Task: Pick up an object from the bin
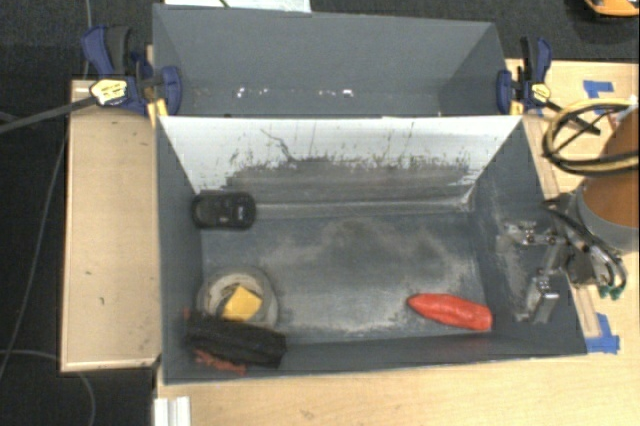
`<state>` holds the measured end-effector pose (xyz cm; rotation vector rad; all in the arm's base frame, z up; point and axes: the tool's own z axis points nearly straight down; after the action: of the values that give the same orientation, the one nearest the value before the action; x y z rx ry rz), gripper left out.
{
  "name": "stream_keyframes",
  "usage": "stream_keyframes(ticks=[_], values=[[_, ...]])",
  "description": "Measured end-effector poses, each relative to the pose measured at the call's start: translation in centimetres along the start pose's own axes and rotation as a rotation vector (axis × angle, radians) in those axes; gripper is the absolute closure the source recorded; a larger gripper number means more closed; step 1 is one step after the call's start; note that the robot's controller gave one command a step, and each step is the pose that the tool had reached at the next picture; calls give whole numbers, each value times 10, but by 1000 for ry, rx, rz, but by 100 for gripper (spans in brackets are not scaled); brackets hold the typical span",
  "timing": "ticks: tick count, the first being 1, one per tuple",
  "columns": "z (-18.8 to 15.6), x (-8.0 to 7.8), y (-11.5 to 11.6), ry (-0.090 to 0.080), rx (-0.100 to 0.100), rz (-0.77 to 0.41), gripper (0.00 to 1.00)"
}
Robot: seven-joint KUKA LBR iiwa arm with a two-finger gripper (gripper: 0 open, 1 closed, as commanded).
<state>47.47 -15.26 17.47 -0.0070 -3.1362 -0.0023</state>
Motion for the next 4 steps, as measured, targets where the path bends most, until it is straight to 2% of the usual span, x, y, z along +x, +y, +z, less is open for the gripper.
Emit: stream_keyframes(ticks=[1,2,3,4], values=[[-4,-2,1,-8,2,-7,0],[104,-7,43,-10,1,-56,0],[12,-3,53,-24,11,-333,0],[75,-4,64,-11,2,-28,0]])
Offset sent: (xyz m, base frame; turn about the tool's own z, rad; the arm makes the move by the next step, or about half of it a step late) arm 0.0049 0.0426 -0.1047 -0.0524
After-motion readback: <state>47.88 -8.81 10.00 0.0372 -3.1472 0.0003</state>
